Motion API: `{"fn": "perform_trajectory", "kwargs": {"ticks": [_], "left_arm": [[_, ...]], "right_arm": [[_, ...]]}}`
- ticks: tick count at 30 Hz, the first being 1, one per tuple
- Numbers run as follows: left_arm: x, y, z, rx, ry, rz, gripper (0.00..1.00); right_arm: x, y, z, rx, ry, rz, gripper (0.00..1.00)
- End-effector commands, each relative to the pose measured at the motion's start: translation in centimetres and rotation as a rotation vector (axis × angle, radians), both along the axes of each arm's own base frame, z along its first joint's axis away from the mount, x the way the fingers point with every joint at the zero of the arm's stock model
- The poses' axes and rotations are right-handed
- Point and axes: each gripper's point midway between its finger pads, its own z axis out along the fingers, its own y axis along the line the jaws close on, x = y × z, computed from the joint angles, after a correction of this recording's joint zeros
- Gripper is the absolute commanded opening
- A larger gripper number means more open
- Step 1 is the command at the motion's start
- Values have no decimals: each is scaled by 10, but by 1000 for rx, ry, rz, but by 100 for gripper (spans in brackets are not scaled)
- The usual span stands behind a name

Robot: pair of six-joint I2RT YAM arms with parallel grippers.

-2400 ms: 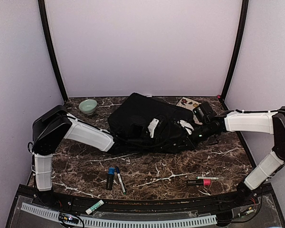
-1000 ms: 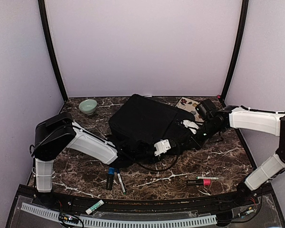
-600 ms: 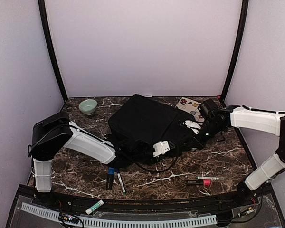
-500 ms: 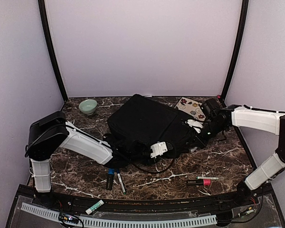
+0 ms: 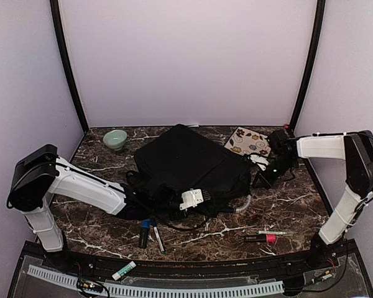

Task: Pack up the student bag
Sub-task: Zip the student bag into the largest pocket of the bag, then hold the largest pocket of the student bag.

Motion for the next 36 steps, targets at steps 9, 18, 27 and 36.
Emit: {"fn": "perform_trajectory", "kwargs": {"ticks": [9, 18, 27, 36], "left_arm": [[3, 99, 26, 37, 61, 329, 47], [-27, 32, 113, -348, 210, 148, 67], [-27, -28, 86, -403, 336, 55, 68], [-18, -34, 36, -305, 368, 120, 51]], "right_arm": [[9, 32, 27, 73, -66, 87, 0], [-54, 111, 76, 227, -70, 304, 0], [-83, 151, 84, 285, -22, 387, 0], [-88, 154, 79, 297, -9, 386, 0]]}}
